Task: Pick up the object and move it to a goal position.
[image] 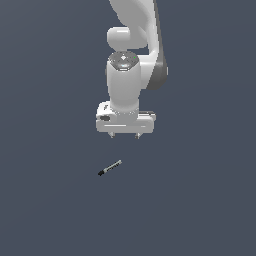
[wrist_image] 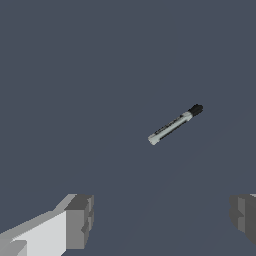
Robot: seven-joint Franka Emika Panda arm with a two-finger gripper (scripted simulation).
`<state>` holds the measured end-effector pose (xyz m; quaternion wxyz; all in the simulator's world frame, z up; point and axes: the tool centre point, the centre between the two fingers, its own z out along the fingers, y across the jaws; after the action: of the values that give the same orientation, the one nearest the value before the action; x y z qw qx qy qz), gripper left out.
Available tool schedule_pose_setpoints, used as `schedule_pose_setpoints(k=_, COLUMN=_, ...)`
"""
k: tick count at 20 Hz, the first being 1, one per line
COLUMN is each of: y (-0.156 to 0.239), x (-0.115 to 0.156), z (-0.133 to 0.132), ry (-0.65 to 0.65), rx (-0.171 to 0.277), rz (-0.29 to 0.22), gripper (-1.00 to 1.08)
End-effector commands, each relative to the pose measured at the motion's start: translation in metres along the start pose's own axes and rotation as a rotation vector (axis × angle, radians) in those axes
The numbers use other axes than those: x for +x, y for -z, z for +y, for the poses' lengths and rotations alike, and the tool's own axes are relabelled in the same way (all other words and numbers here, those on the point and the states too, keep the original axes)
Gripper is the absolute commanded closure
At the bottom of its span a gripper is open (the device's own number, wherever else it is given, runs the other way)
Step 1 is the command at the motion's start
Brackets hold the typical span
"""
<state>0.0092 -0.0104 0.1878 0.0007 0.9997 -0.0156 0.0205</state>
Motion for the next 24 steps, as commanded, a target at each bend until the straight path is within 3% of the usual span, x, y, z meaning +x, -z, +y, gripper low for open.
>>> schedule_pose_setpoints(k=1, y=0.000, x=0.000, z=0.000, ry=0.000, rx=0.000, rz=0.000, gripper=-0.92)
schedule_pose_setpoints(k=12, y=0.011, x=0.001, z=-0.020, ry=0.072, rx=0.000, rz=0.021, gripper=-0.92)
schedule_pose_setpoints(k=24, y=0.001, x=0.007, z=-0.012, ry=-0.015, rx=0.005, rz=0.014, gripper=-0.92)
